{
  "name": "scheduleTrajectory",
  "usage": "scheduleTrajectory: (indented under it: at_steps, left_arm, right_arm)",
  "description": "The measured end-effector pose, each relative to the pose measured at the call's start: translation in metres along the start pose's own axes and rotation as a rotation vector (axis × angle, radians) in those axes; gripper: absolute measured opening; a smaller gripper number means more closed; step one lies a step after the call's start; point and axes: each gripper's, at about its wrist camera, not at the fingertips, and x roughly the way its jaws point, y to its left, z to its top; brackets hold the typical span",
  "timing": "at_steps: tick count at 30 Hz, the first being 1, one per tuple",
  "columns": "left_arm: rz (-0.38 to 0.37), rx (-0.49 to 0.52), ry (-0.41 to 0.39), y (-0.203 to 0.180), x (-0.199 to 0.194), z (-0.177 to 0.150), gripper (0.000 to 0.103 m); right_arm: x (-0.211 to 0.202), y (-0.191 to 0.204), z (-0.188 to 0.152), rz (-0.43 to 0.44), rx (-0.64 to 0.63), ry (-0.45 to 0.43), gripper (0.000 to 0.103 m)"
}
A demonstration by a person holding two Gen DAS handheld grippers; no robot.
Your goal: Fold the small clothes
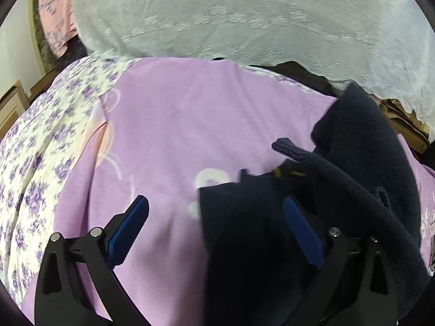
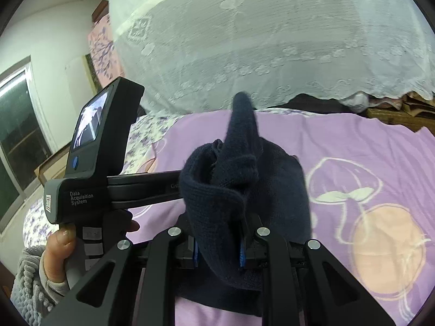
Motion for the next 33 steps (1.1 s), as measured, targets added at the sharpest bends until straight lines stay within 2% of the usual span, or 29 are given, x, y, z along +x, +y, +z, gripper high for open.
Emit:
scheduleTrajectory:
  at_steps: [4, 7, 11, 17, 20, 23, 25, 27, 30, 33]
  left_arm:
    - [0.011, -0.019, 0.019, 0.022, 0.007, -0.008, 0.096]
    - [0.004, -0.029, 0.033, 0.031, 0.013, -0.012, 0.097]
    - [-0.046, -0.056, 0.065, 0.04, 0.033, -0.012, 0.097]
    - [0.013, -0.088, 0.117, 0.044, 0.073, -0.011, 0.097]
    - [0.027, -0.095, 0.101, 0.041, 0.077, -0.005, 0.097]
    - [0.073, -0.078, 0.041, 0.041, 0.069, 0.0, 0.097]
    - [0.074, -0.089, 0.014, 0.044, 0.064, 0.0, 0.097]
    - [0.064, -0.11, 0.014, 0.051, 0.061, -0.001, 0.097]
    - [0.096, -0.126, 0.027, 0.064, 0.063, -0.001, 0.097]
    - [0.085, -0.2, 0.065, 0.085, 0.07, -0.002, 0.097]
  right_arm:
    - [0.011, 0.016, -0.007, 0.001, -0.026, 0.025, 0.021]
    - [0.017, 0.023, -0.011, -0.023, -0.051, 0.013, 0.021]
    - [0.019, 0.025, -0.014, -0.029, -0.051, 0.023, 0.021]
    - [0.02, 0.023, -0.015, -0.024, -0.061, 0.033, 0.021]
    - [0.023, 0.027, -0.018, -0.029, -0.083, 0.043, 0.021]
    - [0.027, 0.034, -0.021, -0.037, -0.11, 0.043, 0.021]
    - [0.03, 0.041, -0.024, -0.03, -0.127, 0.05, 0.021]
    - [0.034, 0.05, -0.029, -0.03, -0.163, 0.058, 0.021]
    - [0.044, 0.06, -0.038, -0.035, -0.221, 0.097, 0.021]
    - [0.058, 0.065, -0.05, -0.05, -0.279, 0.16, 0.021]
